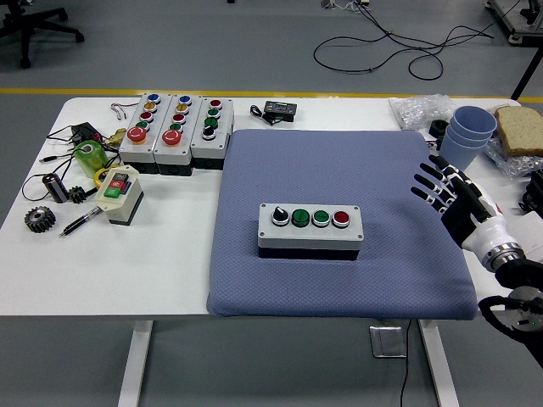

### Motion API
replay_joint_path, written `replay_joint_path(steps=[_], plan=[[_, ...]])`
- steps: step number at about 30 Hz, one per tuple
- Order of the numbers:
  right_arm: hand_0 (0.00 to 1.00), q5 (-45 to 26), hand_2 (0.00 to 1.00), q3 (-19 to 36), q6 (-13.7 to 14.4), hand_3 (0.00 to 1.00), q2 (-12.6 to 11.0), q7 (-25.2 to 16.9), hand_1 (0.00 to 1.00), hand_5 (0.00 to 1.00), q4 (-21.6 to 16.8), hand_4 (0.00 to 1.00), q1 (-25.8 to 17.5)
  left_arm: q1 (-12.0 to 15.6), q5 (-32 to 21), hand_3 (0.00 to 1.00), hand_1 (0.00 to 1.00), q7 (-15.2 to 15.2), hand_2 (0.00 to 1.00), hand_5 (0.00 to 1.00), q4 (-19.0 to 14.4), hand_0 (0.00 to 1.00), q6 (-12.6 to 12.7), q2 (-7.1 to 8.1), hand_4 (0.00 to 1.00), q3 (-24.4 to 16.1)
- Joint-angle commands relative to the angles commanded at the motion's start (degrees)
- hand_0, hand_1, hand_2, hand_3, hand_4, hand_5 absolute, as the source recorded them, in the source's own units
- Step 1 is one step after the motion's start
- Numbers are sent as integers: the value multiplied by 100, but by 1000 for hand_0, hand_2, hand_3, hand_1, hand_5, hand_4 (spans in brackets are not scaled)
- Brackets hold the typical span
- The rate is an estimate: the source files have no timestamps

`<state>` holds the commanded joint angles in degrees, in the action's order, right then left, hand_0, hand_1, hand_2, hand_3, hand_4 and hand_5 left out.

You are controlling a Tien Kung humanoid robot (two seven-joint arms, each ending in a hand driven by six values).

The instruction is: Pick up the button,place it on the desk,press the button,press the button

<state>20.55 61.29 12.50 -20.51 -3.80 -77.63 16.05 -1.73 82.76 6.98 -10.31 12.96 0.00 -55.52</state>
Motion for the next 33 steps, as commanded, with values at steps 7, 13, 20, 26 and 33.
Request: replay_joint_path(steps=[7, 13, 20, 26, 33], plan=[[723, -20, 726, -29, -9, 697, 7, 6, 681, 297, 6, 738, -22, 11, 29, 553, 635, 5, 682, 712, 0, 603, -8, 0, 370, -11], [691, -25, 713, -31, -59, 694, 1, 54, 658, 293, 10, 734, -16, 17, 45, 552, 635, 3, 682, 713, 0, 603, -12, 0, 370, -8], [674, -38, 701, -33, -69, 688, 0, 62, 642, 293, 17, 732, -26, 25, 81, 552, 635, 10, 682, 713, 0, 603, -18, 0, 370, -23], [664, -53, 689, -30, -75, 683, 1, 87, 626, 291, 24, 732, -37, 39, 99, 552, 635, 17, 682, 713, 0, 603, -25, 0, 369, -24], [655, -94, 680, -20, -85, 677, 5, 96, 612, 291, 31, 730, -51, 38, 42, 553, 635, 9, 681, 714, 0, 602, -26, 0, 369, 19]])
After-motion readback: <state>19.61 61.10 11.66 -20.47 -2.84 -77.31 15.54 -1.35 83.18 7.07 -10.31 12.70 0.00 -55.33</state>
